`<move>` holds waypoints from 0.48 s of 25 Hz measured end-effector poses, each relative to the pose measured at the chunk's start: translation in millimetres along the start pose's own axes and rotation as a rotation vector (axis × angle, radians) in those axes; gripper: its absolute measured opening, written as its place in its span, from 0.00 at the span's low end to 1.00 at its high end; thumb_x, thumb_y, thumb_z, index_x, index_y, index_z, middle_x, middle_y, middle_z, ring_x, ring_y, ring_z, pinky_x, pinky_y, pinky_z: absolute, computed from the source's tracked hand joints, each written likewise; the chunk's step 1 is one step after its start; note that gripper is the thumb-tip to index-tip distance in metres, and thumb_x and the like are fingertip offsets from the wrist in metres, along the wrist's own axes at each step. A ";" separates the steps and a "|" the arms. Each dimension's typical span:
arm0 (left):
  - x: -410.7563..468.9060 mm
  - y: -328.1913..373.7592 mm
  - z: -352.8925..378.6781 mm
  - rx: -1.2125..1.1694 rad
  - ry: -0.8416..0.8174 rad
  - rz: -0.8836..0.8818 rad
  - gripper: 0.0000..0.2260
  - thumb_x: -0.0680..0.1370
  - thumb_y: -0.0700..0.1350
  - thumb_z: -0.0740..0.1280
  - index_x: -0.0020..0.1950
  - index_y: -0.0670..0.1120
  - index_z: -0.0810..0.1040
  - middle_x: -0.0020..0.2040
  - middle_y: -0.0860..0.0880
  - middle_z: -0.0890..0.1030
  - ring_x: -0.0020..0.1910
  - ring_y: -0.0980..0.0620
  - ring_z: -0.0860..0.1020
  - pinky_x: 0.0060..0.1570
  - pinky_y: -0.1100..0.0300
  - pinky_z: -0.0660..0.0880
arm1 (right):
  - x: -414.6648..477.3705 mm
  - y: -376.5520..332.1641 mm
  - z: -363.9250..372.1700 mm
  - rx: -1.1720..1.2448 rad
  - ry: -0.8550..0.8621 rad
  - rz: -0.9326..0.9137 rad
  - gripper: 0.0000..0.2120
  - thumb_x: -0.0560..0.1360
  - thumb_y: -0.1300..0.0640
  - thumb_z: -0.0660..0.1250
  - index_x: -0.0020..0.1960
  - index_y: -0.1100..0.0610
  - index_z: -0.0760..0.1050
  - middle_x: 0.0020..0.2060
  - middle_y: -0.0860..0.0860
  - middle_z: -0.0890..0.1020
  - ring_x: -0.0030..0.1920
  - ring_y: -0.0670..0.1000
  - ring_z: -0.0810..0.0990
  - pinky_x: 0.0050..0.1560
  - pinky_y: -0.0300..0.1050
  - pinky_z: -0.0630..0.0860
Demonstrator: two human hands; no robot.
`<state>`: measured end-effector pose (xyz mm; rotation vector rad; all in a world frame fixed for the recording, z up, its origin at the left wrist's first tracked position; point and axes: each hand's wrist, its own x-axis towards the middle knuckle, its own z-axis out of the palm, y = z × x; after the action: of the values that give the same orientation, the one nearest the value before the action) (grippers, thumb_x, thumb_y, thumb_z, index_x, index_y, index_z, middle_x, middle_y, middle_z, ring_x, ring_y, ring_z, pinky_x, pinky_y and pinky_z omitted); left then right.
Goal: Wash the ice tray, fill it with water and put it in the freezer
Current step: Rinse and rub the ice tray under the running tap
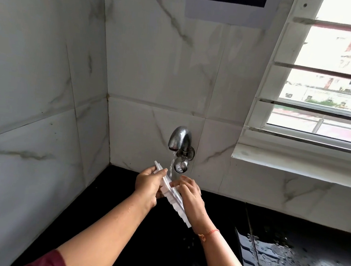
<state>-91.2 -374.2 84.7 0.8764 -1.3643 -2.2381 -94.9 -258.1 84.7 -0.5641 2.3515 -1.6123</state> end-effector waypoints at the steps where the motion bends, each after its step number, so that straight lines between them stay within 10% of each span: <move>1: -1.4 1.3 2.1 -0.018 -0.011 -0.011 0.11 0.74 0.39 0.68 0.56 0.43 0.77 0.37 0.45 0.78 0.31 0.48 0.76 0.30 0.60 0.76 | -1.2 -3.8 -0.7 -0.013 -0.012 0.021 0.14 0.66 0.45 0.52 0.34 0.38 0.77 0.67 0.43 0.68 0.74 0.44 0.54 0.73 0.62 0.44; 12: -0.7 9.9 -3.6 -0.078 -0.035 -0.034 0.14 0.73 0.40 0.69 0.59 0.42 0.76 0.43 0.41 0.79 0.29 0.45 0.79 0.25 0.58 0.78 | 1.2 -4.2 2.6 0.016 -0.043 0.054 0.18 0.81 0.46 0.47 0.38 0.42 0.71 0.70 0.41 0.64 0.75 0.42 0.46 0.70 0.59 0.31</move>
<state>-88.3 -380.7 92.6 0.8438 -1.2773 -2.3254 -94.3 -262.1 87.7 -0.5230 2.3008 -1.5780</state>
